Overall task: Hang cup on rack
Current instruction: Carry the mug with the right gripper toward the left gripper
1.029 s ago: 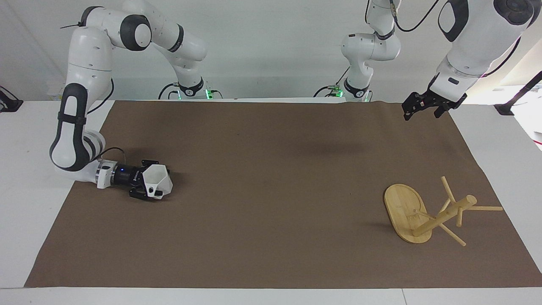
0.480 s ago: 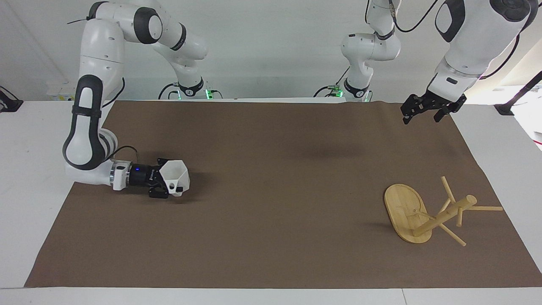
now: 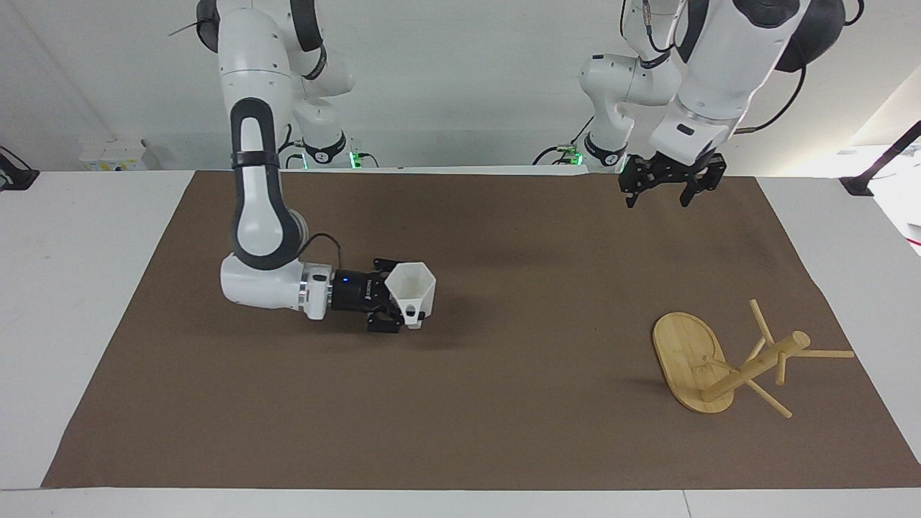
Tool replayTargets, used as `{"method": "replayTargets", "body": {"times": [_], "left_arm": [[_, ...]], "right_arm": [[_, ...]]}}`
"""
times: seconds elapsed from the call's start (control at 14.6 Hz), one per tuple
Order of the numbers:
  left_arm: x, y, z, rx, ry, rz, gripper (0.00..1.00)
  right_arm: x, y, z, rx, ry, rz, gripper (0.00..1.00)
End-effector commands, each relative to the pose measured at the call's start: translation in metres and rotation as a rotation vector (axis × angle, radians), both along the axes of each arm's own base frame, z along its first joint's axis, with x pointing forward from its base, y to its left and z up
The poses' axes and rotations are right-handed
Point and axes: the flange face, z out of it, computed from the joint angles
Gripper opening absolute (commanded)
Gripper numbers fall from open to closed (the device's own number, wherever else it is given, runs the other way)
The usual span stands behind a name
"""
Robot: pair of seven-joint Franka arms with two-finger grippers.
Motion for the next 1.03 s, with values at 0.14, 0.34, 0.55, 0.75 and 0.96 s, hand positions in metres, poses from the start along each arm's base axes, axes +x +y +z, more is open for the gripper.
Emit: {"method": "replayTargets", "body": {"times": [0.14,0.34,0.55,0.75,0.96], "left_arm": [[0.007,-0.075,-0.003,-0.102,-0.008,0.149,1.00],[0.008,-0.144,-0.031,-0.139,-0.028,0.242,1.00],[0.020,-0.177,-0.036,-0.162,-0.036,0.274,1.00],[0.025,-0.201,-0.039,-0.174,-0.045,0.296,1.00],[0.025,-0.211,-0.053,-0.170,-0.042,0.291,1.00]], "right_arm": [[-0.006,0.025,0.023,0.000,-0.022,-0.061,0.30],[-0.011,0.049,0.032,0.048,-0.001,-0.072,0.30],[-0.013,0.068,0.038,0.029,-0.004,-0.118,0.30],[-0.020,0.087,0.040,-0.019,0.030,-0.154,0.30],[-0.020,0.090,0.039,-0.030,0.033,-0.164,0.30]]}}
